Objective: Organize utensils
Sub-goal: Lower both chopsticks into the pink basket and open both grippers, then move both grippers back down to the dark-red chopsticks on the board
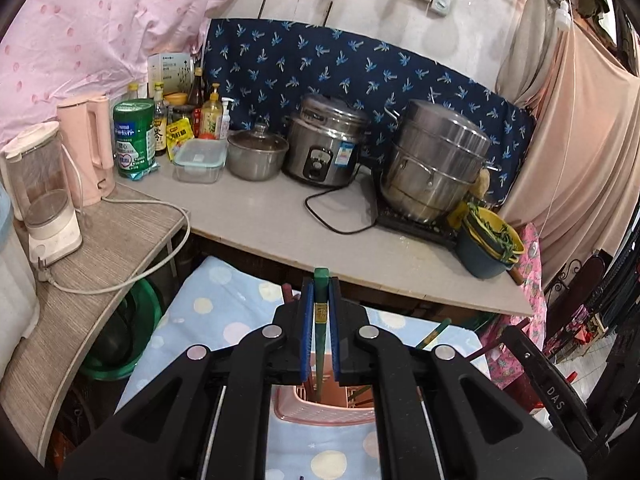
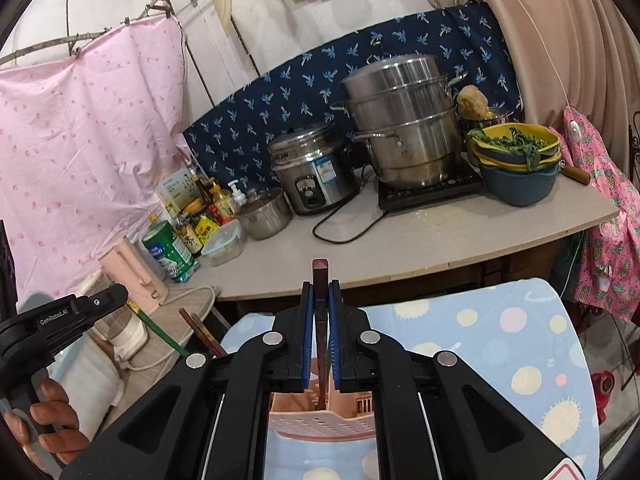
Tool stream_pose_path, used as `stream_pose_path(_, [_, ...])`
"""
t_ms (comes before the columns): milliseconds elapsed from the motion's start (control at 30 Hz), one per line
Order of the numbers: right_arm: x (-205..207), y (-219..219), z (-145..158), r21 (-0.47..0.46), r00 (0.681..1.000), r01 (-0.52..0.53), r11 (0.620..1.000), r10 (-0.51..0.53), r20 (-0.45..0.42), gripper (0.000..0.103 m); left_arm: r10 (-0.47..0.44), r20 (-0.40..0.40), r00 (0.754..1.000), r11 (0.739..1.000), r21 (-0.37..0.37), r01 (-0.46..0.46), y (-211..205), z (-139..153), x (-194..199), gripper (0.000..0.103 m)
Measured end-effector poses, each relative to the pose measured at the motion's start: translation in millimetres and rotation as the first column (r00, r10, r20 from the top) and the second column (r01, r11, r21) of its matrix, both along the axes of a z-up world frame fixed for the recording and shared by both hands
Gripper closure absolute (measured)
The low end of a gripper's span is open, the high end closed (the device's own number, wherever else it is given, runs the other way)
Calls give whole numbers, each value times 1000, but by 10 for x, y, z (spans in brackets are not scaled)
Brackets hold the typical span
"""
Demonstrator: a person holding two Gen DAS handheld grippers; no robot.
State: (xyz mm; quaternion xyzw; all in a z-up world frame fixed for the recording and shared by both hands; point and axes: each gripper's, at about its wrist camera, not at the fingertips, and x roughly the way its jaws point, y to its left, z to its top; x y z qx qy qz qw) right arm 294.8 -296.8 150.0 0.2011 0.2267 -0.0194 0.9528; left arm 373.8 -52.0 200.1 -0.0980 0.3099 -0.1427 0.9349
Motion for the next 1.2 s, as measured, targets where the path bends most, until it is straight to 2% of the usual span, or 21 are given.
stream_pose_path(100, [33, 33, -61, -13, 1000, -4, 1000, 3, -18, 95, 5, -14, 1000, 1000, -6, -5, 13, -71, 2, 95])
stream_pose_path(133, [30, 37, -65, -16, 1000, -1, 1000, 1, -17, 91, 11, -20, 1000, 1000, -9, -11, 27, -93, -2, 86])
stream_pose_path(167, [22, 42, -61, -18, 1000, 4, 1000, -4, -16, 89, 16, -24, 1000, 1000, -11, -16, 37, -106, -6, 68])
stream_pose_path(233, [-6, 50, -36, -19, 1000, 11, 1000, -12, -7, 75, 42, -6, 999, 999, -6, -42, 74, -106, -59, 57])
stream_pose_path(367, [-126, 89, 25, -45, 1000, 17, 999, -17, 12, 72, 53, -3, 999, 998, 25, -53, 91, -99, -140, 57])
stream_pose_path(433, [-192, 113, 54, -51, 1000, 17, 999, -16, 18, 65, 60, 6, 998, 997, 44, -61, 100, -91, -214, 57])
stream_pose_path(733, [-614, 290, 116, -89, 1000, -1, 996, 3, 22, 58, 67, 39, 997, 983, 167, -73, 92, -124, -661, 57])
stream_pose_path(967, [-1030, 514, -44, -134, 1000, -28, 991, 28, -5, 56, 68, 33, 997, 963, 260, -74, 118, -315, -1104, 57])
stream_pose_path(1200, [-1432, 695, -376, -192, 996, -48, 980, 34, -77, 56, 61, -16, 998, 942, 331, -53, 138, -642, -1504, 57])
